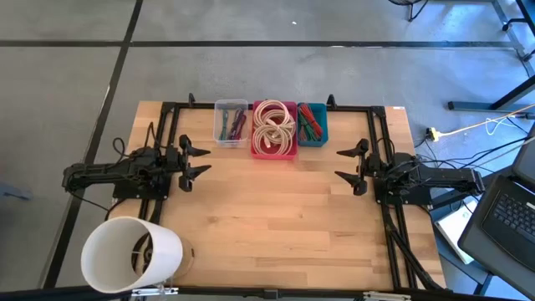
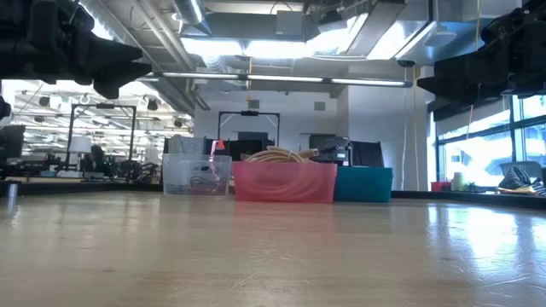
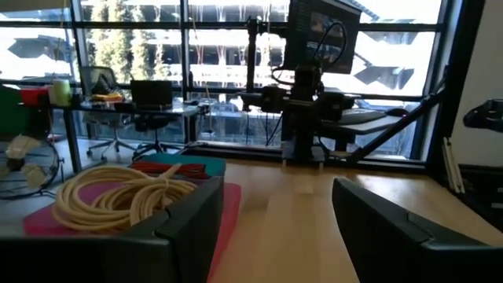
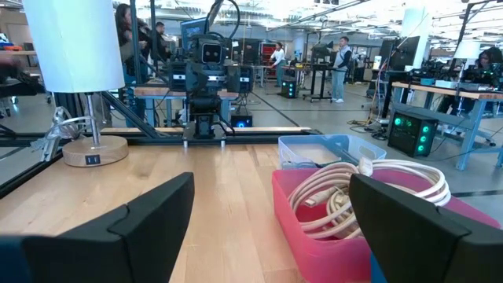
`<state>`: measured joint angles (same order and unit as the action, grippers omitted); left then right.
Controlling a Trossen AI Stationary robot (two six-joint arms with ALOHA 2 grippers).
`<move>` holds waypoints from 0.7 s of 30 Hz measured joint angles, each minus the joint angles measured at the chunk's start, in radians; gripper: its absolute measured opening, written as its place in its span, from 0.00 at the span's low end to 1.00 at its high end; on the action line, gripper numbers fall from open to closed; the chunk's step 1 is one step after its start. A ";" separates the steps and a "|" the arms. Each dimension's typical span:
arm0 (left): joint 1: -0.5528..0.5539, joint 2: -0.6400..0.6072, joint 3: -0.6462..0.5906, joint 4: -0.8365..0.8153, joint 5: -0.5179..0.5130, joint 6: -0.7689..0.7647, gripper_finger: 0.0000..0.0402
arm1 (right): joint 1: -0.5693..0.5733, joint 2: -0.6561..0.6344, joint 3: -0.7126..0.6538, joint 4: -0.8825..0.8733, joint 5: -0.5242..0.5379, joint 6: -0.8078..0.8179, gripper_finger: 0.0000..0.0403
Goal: Pick & Place USB Port
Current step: Return to Home Position
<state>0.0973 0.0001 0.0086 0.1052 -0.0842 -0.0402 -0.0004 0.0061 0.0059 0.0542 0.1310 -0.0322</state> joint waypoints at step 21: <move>0.018 0.002 0.000 -0.004 -0.001 0.000 0.58 | 0.000 0.000 0.000 0.000 0.000 0.000 0.85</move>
<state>0.1154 0.0017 0.0086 0.1013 -0.0849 -0.0399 -0.0002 0.0059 0.0059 0.0540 0.1308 -0.0322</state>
